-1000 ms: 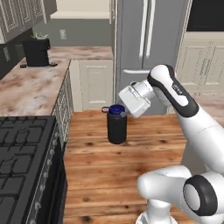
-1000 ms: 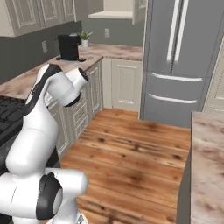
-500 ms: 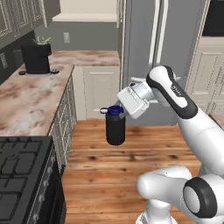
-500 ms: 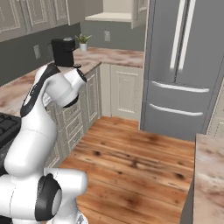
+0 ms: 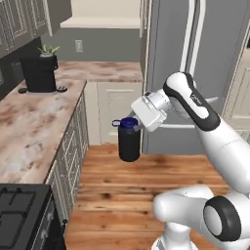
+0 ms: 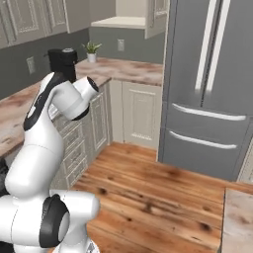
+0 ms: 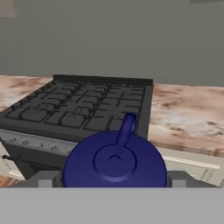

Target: Pick the water bottle from the counter and place it in the open cabinet.

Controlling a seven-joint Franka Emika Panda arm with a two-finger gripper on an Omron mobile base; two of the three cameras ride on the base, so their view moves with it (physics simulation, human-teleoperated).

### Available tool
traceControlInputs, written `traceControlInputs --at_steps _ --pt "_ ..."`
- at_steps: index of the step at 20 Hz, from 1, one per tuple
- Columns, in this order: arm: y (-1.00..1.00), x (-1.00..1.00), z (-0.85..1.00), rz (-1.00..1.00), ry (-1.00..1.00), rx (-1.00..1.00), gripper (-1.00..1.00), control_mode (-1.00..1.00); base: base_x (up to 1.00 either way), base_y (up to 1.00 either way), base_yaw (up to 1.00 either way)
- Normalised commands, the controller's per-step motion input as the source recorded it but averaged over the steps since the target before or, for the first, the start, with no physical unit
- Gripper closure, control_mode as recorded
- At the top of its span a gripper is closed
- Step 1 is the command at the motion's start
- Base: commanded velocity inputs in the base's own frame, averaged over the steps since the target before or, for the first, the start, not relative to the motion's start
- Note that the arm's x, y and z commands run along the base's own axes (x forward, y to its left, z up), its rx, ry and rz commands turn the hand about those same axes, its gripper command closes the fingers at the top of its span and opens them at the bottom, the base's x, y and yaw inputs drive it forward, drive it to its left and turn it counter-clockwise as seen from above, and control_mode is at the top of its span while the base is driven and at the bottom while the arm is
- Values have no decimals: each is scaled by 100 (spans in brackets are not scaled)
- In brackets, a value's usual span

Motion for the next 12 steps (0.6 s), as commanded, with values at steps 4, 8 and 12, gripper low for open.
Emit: traceControlInputs --at_steps 4,8,12 --pt "0 0 0 0 0 0 100 100 84 -12 10" --pt "0 0 0 0 0 0 100 100 89 -13 6" --pt "0 0 0 0 0 0 100 100 93 -13 3"
